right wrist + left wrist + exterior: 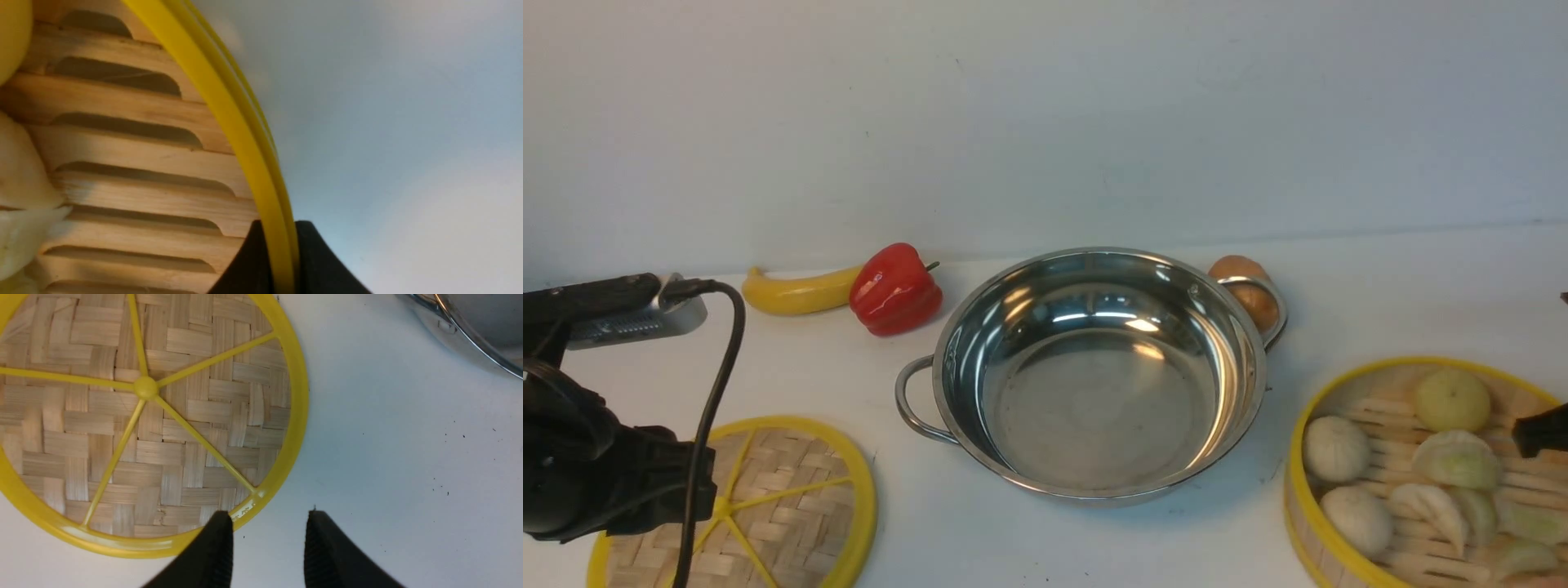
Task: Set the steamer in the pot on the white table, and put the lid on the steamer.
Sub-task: 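Reach for and grasp the rim of the bamboo steamer holding the buns with the right gripper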
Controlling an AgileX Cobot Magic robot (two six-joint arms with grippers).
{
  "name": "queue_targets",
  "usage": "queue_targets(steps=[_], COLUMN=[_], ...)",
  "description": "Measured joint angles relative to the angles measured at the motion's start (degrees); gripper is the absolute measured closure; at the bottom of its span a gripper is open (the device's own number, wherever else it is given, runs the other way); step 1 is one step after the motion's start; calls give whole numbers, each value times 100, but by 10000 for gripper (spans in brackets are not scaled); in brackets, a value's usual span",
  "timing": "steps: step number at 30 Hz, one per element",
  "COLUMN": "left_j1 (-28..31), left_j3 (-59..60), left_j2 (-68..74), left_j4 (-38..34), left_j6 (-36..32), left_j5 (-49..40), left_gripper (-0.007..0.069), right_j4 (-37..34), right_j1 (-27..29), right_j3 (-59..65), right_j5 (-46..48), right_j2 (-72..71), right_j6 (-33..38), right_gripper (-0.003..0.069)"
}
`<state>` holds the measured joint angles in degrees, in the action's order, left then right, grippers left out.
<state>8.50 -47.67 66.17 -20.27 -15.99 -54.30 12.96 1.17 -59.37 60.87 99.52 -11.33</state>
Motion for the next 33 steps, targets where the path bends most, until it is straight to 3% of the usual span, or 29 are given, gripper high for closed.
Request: queue_targets(steps=[7, 17, 33], left_j1=[0, 0, 0], left_j3=[0, 0, 0], left_j2=[0, 5, 5], left_j4=[0, 0, 0], left_j6=[0, -5, -42], left_j5=[-5, -16, -16], left_gripper=[383, 383, 383], right_j4=[-20, -953, -1257], right_j1=[296, 1207, 1315], right_j3=[-643, -910, -1113], right_j5=[831, 942, 1044], right_j2=[4, 4, -549], right_j6=[300, 986, 1133], right_gripper=[607, 606, 606])
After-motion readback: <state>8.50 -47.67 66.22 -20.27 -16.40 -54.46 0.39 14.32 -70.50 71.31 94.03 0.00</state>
